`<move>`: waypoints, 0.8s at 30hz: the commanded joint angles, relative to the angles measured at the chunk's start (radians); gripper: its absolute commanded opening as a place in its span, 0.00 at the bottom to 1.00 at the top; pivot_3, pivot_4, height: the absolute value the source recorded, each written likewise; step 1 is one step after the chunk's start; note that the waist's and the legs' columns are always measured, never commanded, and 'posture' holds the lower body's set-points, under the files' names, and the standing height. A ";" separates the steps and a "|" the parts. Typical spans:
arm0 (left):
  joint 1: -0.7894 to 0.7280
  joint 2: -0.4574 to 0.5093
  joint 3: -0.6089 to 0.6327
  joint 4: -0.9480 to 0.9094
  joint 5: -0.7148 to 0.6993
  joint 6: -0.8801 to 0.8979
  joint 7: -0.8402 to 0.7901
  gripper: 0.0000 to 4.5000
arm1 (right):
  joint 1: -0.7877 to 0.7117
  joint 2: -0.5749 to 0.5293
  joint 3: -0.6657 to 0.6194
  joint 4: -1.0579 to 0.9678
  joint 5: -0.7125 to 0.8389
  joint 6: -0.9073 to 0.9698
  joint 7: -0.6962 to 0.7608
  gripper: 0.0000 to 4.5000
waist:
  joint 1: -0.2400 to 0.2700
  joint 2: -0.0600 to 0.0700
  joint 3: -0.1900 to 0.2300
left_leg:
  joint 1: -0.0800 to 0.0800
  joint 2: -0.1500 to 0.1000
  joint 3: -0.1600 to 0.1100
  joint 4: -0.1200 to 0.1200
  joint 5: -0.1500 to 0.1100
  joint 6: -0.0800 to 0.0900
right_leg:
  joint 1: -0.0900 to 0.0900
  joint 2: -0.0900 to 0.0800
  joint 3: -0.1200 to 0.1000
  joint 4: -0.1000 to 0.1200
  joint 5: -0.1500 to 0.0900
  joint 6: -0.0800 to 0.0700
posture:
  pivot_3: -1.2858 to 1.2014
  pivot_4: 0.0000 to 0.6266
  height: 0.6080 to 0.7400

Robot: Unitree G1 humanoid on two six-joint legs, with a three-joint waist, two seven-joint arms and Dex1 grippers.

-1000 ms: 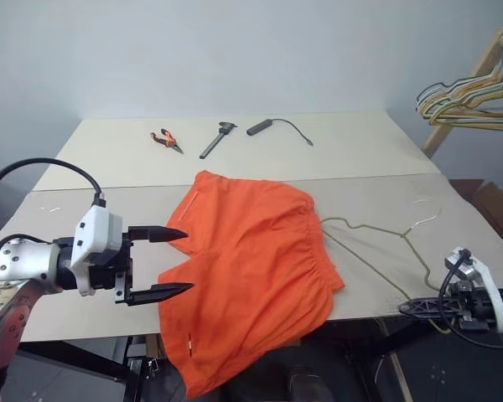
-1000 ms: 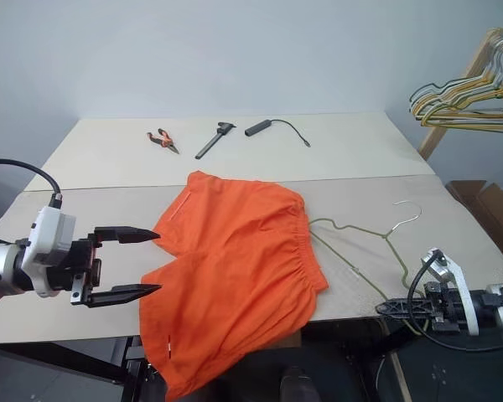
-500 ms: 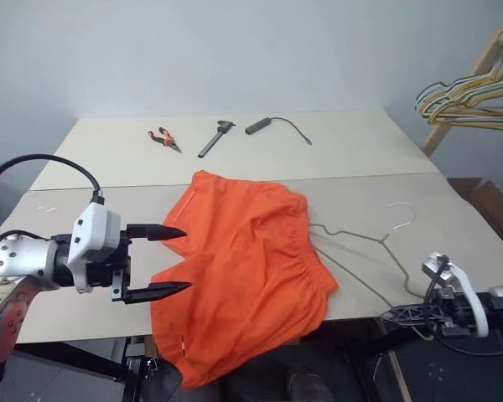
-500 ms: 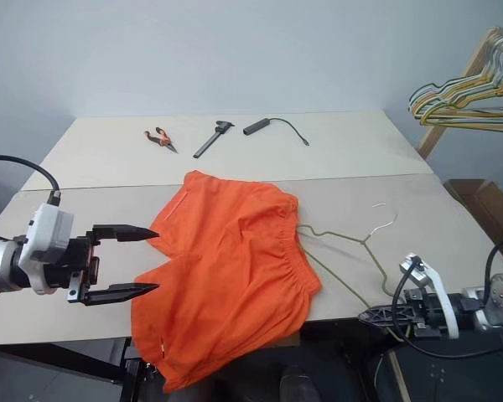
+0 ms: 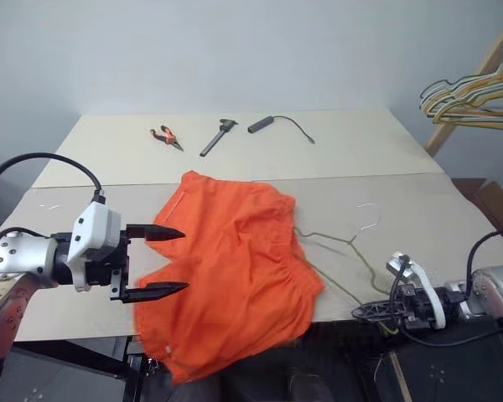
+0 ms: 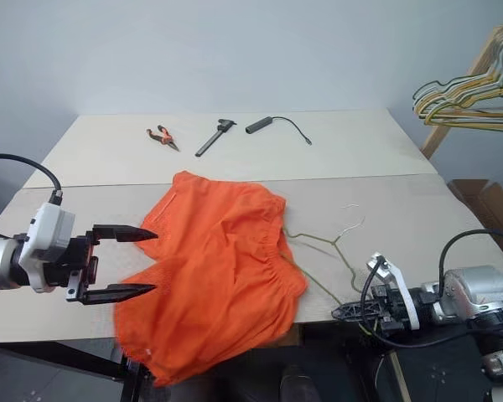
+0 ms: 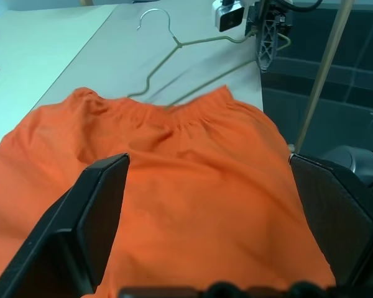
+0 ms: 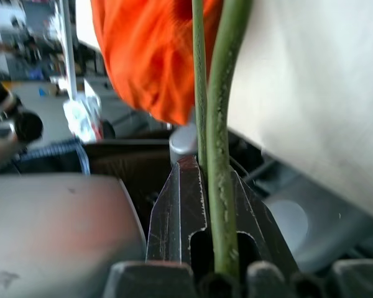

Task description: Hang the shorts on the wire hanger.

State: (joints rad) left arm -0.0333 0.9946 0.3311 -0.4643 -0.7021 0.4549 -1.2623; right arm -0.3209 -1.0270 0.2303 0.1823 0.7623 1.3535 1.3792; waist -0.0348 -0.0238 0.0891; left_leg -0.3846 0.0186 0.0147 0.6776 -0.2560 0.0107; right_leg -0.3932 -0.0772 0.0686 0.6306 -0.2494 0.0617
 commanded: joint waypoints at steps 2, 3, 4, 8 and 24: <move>0.001 0.015 0.021 -0.012 0.010 -0.023 -0.008 1.00 | -0.014 -0.040 0.026 -0.021 -0.023 -0.052 0.064 0.00 | 0.002 0.000 0.000 | 0.000 0.000 0.000 0.000 0.000 0.000 | 0.000 0.000 0.000 0.000 0.000 0.000 | 0.52 0.11 1.00; 0.002 0.014 0.021 -0.012 0.012 -0.023 -0.009 1.00 | -0.029 -0.029 0.028 -0.003 -0.031 -0.056 0.058 0.00 | 0.002 0.000 0.000 | 0.000 0.000 0.000 0.000 0.000 0.000 | 0.000 0.000 0.000 0.000 0.000 0.000 | 0.52 0.11 1.00; 0.002 0.013 0.020 -0.012 0.013 -0.024 -0.010 1.00 | -0.046 -0.013 0.025 0.021 -0.038 -0.059 0.049 0.00 | 0.001 0.000 0.000 | 0.000 0.000 0.000 0.000 0.000 0.000 | 0.000 0.001 0.000 0.000 0.000 0.000 | 0.52 0.11 1.00; -0.003 0.013 0.012 -0.010 0.020 -0.028 -0.014 1.00 | -0.128 0.088 -0.017 0.162 -0.058 -0.052 -0.006 0.00 | -0.004 0.000 0.000 | 0.001 0.000 0.000 0.000 0.000 0.000 | 0.001 0.001 0.000 0.000 0.000 -0.001 | 0.52 0.11 1.00; -0.001 0.016 0.015 -0.005 0.032 -0.034 -0.021 1.00 | -0.260 0.227 0.058 0.262 -0.134 -0.103 0.060 0.00 | 0.018 0.000 0.000 | 0.000 0.001 0.000 0.000 0.000 0.000 | -0.001 0.001 0.000 0.001 0.001 -0.001 | 0.53 0.11 1.00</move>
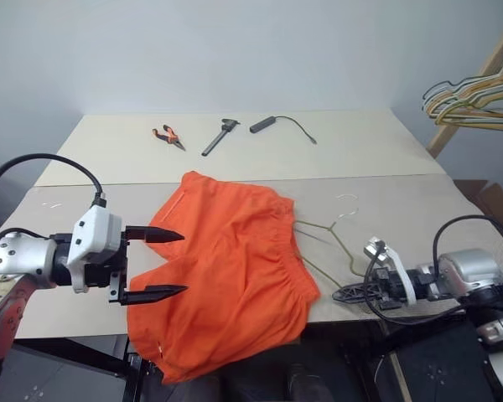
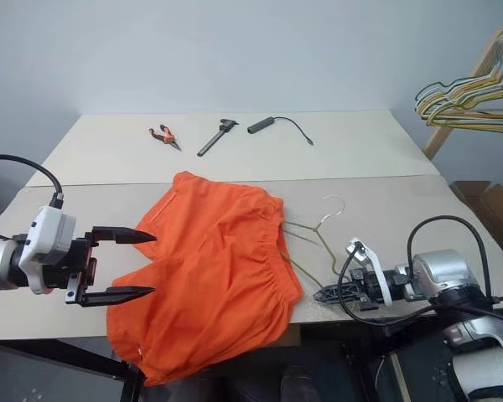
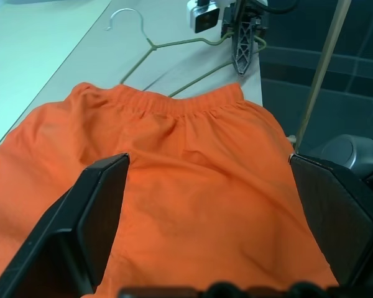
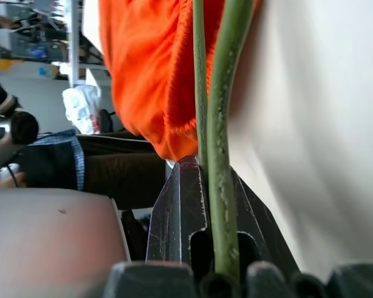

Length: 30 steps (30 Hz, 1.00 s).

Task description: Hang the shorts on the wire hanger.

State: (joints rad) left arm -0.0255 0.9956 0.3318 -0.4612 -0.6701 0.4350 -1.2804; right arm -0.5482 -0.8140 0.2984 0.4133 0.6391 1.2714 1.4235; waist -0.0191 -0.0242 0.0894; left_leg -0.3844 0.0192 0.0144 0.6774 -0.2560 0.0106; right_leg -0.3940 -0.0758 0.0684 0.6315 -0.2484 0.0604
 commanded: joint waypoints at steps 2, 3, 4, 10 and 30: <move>-0.008 0.016 0.015 -0.008 0.002 -0.015 -0.002 1.00 | -0.035 0.022 0.003 0.036 -0.022 -0.026 0.026 0.00 | 0.004 0.000 0.000 | -0.001 0.000 0.000 0.000 0.000 0.000 | 0.000 0.000 0.000 0.000 0.000 0.000 | 0.53 0.11 1.00; -0.007 0.018 0.017 -0.010 0.005 -0.016 -0.001 1.00 | -0.024 0.013 0.017 0.013 -0.023 -0.025 0.042 0.00 | 0.006 0.000 0.000 | -0.001 0.000 0.000 0.000 0.000 0.000 | 0.000 0.000 0.000 -0.001 0.000 0.000 | 0.53 0.11 1.00; -0.006 0.019 0.021 -0.010 0.006 -0.016 -0.001 1.00 | -0.010 0.000 0.028 -0.012 -0.019 -0.018 0.060 0.00 | 0.009 0.000 0.000 | -0.001 0.000 0.000 0.000 0.000 0.000 | 0.000 -0.001 0.000 -0.001 0.000 0.000 | 0.53 0.11 1.00; 0.010 0.022 0.031 -0.018 0.003 -0.018 0.001 1.00 | 0.044 -0.067 0.076 -0.098 -0.032 -0.049 0.119 0.00 | 0.018 0.000 0.000 | -0.002 0.000 -0.001 0.000 0.000 0.000 | 0.000 -0.001 -0.002 -0.001 0.000 0.000 | 0.54 0.12 1.00; 0.011 0.020 0.024 -0.013 0.015 -0.042 0.007 1.00 | -0.154 0.080 0.168 0.120 -0.158 -0.079 0.175 0.00 | 0.006 -0.005 -0.003 | 0.006 0.001 -0.001 0.000 0.000 0.000 | 0.006 0.001 -0.002 0.000 0.001 -0.001 | 0.55 0.10 1.00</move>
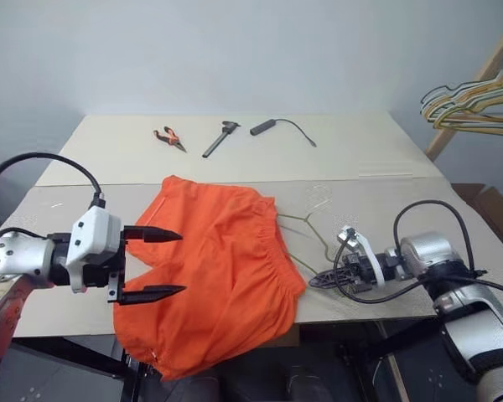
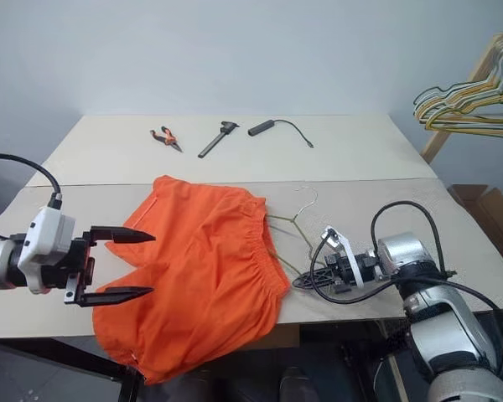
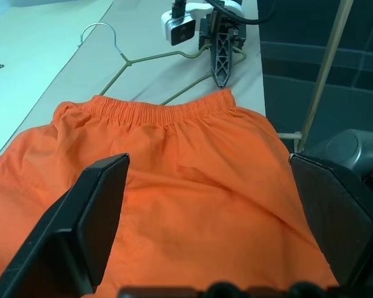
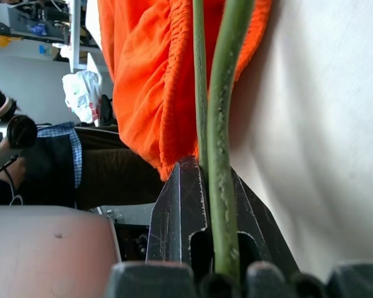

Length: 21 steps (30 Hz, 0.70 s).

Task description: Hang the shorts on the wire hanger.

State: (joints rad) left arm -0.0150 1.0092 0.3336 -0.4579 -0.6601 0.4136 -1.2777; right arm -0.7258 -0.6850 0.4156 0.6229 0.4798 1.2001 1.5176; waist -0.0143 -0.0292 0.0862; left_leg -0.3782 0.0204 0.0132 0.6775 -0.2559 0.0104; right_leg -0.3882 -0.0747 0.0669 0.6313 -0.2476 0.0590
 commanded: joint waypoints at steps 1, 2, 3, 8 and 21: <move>0.000 0.007 0.023 -0.016 0.006 -0.022 0.004 1.00 | 0.038 -0.074 0.076 -0.133 0.009 -0.006 0.093 0.00 | 0.005 0.001 0.000 | -0.001 0.000 0.000 0.000 0.000 0.000 | -0.001 0.000 0.000 0.000 0.000 0.000 | 0.55 0.10 1.00; 0.000 0.007 0.023 -0.015 0.007 -0.023 0.003 1.00 | 0.058 -0.105 0.102 -0.186 0.021 -0.006 0.096 0.00 | 0.011 0.001 0.001 | -0.003 0.000 0.000 0.000 0.000 0.000 | -0.002 -0.001 -0.001 0.000 0.000 0.000 | 0.55 0.10 1.00; 0.001 0.008 0.023 -0.013 0.008 -0.024 0.001 1.00 | 0.075 -0.137 0.124 -0.238 0.041 -0.001 0.097 0.00 | 0.014 0.001 0.001 | -0.004 -0.001 -0.001 0.000 0.000 0.000 | -0.003 -0.001 -0.001 0.000 0.000 0.001 | 0.55 0.10 1.00; 0.004 0.007 0.019 -0.010 0.013 -0.031 -0.006 1.00 | 0.053 -0.135 0.112 -0.217 0.053 0.005 0.079 0.00 | 0.018 0.001 0.001 | -0.011 -0.001 -0.001 0.000 0.000 0.000 | -0.010 -0.002 -0.001 0.000 0.000 0.000 | 0.54 0.10 1.00; -0.004 0.012 0.013 -0.008 0.022 -0.040 -0.019 1.00 | -0.161 0.088 -0.123 0.270 -0.036 -0.113 -0.061 0.00 | 0.006 0.001 0.001 | -0.011 -0.001 -0.001 0.000 0.000 -0.001 | -0.010 -0.001 -0.001 0.001 0.000 -0.001 | 0.55 0.08 1.00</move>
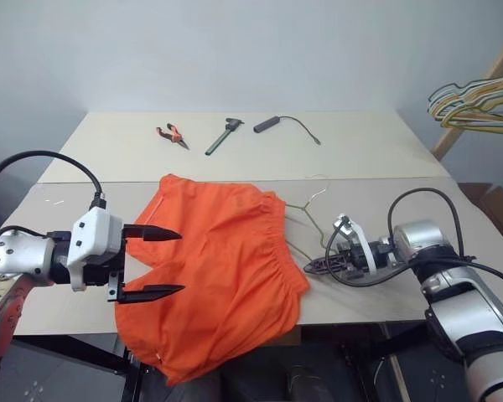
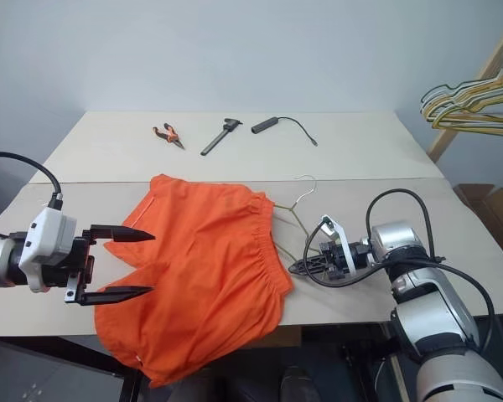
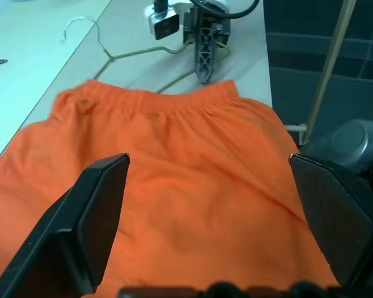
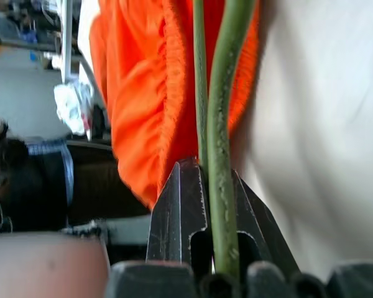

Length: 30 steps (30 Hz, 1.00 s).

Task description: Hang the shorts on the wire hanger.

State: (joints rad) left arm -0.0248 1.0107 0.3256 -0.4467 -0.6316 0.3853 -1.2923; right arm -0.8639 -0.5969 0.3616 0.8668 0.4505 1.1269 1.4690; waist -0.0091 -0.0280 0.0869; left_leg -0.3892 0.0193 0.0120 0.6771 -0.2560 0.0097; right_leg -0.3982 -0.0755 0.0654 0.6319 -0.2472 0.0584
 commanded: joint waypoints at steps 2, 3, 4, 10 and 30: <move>0.014 0.009 0.024 -0.025 -0.007 -0.011 -0.002 1.00 | -0.017 0.000 -0.097 0.023 -0.018 -0.063 -0.029 0.00 | 0.001 0.000 0.000 | -0.001 -0.001 0.000 0.000 0.000 0.000 | -0.001 -0.001 0.000 0.000 0.000 0.000 | 0.55 0.08 1.00; 0.016 0.008 0.024 -0.027 -0.006 -0.011 -0.001 1.00 | -0.013 -0.002 -0.115 0.018 -0.022 -0.078 -0.042 0.00 | 0.000 0.000 0.000 | -0.002 -0.001 0.000 0.000 0.000 0.000 | -0.002 -0.001 0.000 0.001 0.000 0.000 | 0.55 0.08 1.00; 0.018 0.007 0.024 -0.029 -0.006 -0.012 0.001 1.00 | -0.008 -0.004 -0.134 0.006 -0.024 -0.092 -0.056 0.00 | 0.000 0.000 0.000 | -0.002 -0.001 0.000 0.000 0.000 0.000 | -0.003 -0.001 0.000 0.001 0.000 0.000 | 0.55 0.08 1.00; 0.007 0.007 0.008 -0.019 0.000 -0.021 0.001 1.00 | 0.045 -0.032 -0.202 -0.227 -0.033 -0.178 -0.114 0.00 | -0.003 0.000 0.000 | -0.002 -0.001 0.001 0.000 0.000 0.000 | -0.005 -0.001 0.001 0.006 0.000 0.000 | 0.54 0.07 1.00; -0.550 0.051 -0.156 0.437 0.146 -0.238 -0.175 1.00 | -0.112 -0.108 0.067 -0.995 -0.273 -0.185 -0.297 0.00 | -0.044 0.001 -0.003 | -0.005 -0.001 0.001 0.002 0.001 -0.001 | -0.009 -0.001 0.001 0.010 0.000 0.000 | 0.48 0.02 1.00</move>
State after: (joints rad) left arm -0.5462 1.0527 0.1812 -0.0354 -0.5037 0.1812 -1.4412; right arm -0.9421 -0.6896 0.4352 -0.0845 0.1715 0.9106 1.1589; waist -0.0529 -0.0267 0.0843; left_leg -0.3951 0.0183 0.0129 0.6790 -0.2554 0.0089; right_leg -0.4077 -0.0760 0.0662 0.6416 -0.2475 0.0583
